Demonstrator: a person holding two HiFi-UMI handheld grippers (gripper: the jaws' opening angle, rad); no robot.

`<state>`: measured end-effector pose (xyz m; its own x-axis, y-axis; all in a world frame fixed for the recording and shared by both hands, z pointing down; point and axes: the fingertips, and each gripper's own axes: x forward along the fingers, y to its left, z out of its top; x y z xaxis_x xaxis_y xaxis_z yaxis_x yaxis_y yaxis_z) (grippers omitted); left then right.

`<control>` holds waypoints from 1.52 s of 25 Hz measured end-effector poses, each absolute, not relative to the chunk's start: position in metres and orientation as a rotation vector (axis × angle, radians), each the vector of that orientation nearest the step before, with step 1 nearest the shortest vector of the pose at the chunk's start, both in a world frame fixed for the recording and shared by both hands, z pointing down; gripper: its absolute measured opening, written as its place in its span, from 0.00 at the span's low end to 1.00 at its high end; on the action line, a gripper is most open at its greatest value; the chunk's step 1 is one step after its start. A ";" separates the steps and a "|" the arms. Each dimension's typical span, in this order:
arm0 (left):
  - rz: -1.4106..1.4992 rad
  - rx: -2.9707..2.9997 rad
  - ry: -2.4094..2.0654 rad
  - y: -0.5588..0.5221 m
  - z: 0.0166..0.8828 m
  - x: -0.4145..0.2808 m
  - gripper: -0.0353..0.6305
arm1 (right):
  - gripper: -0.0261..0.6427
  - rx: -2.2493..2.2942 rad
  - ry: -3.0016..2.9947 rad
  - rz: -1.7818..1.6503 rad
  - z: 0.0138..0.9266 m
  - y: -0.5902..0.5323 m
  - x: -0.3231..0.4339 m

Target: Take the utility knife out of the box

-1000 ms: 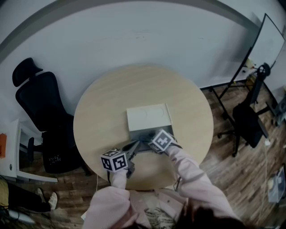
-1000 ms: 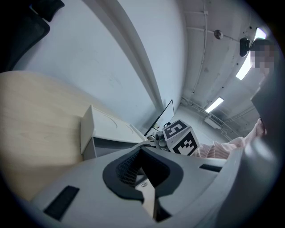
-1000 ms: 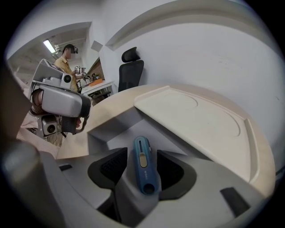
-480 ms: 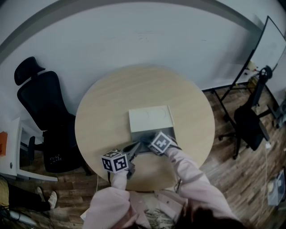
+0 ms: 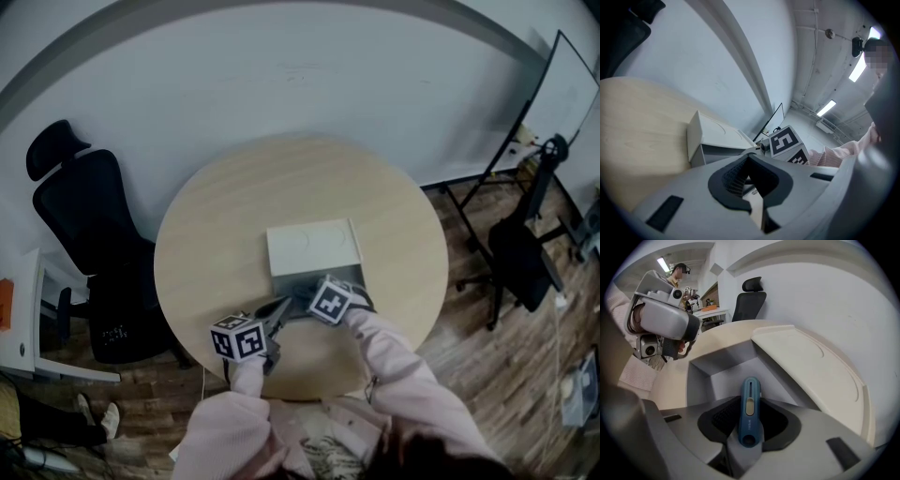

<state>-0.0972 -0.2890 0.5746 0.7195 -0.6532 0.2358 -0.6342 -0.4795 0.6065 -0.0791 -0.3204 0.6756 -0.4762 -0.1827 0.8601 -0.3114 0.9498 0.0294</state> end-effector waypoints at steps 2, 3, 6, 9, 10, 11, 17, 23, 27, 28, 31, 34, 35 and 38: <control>-0.039 2.232 -0.970 -0.289 0.575 -0.097 0.05 | 0.24 0.361 -2.080 0.169 0.676 -0.322 -0.078; -0.042 2.232 -0.970 -0.290 0.574 -0.097 0.05 | 0.24 0.364 -2.085 0.178 0.676 -0.322 -0.078; -0.048 2.235 -0.969 -0.290 0.573 -0.098 0.05 | 0.24 0.366 -2.094 0.182 0.675 -0.323 -0.080; -0.049 2.237 -0.969 -0.292 0.573 -0.099 0.05 | 0.23 0.360 -2.105 0.193 0.676 -0.322 -0.083; -0.049 2.238 -0.968 -0.292 0.573 -0.098 0.05 | 0.23 0.361 -2.108 0.194 0.675 -0.322 -0.083; -0.048 2.241 -0.965 -0.292 0.572 -0.097 0.05 | 0.23 0.363 -2.110 0.197 0.675 -0.322 -0.082; -0.017 2.256 -0.951 -0.286 0.574 -0.092 0.05 | 0.23 0.406 -2.139 0.231 0.672 -0.322 -0.079; -0.009 2.270 -0.940 -0.284 0.572 -0.091 0.05 | 0.23 0.448 -2.191 0.261 0.663 -0.324 -0.075; -0.001 2.280 -0.939 -0.281 0.572 -0.092 0.05 | 0.23 0.482 -2.232 0.262 0.655 -0.323 -0.074; 0.001 2.282 -0.938 -0.280 0.573 -0.092 0.05 | 0.23 0.489 -2.246 0.263 0.652 -0.323 -0.074; 0.003 2.288 -0.931 -0.280 0.572 -0.092 0.05 | 0.23 0.510 -2.294 0.264 0.645 -0.323 -0.076; -0.001 2.295 -0.933 -0.280 0.570 -0.093 0.05 | 0.23 0.543 -2.328 0.269 0.639 -0.325 -0.075; -0.002 2.298 -0.935 -0.280 0.570 -0.094 0.05 | 0.24 0.547 -2.338 0.273 0.637 -0.325 -0.075; -0.001 2.303 -0.935 -0.280 0.569 -0.095 0.05 | 0.24 0.574 -2.350 0.265 0.636 -0.327 -0.072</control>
<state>-0.0948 -0.2796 0.5692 0.7463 -0.6251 0.2286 -0.6245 -0.5386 0.5656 -0.0718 -0.3266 0.6365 -0.6615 -0.3302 0.6733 -0.4720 0.8810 -0.0317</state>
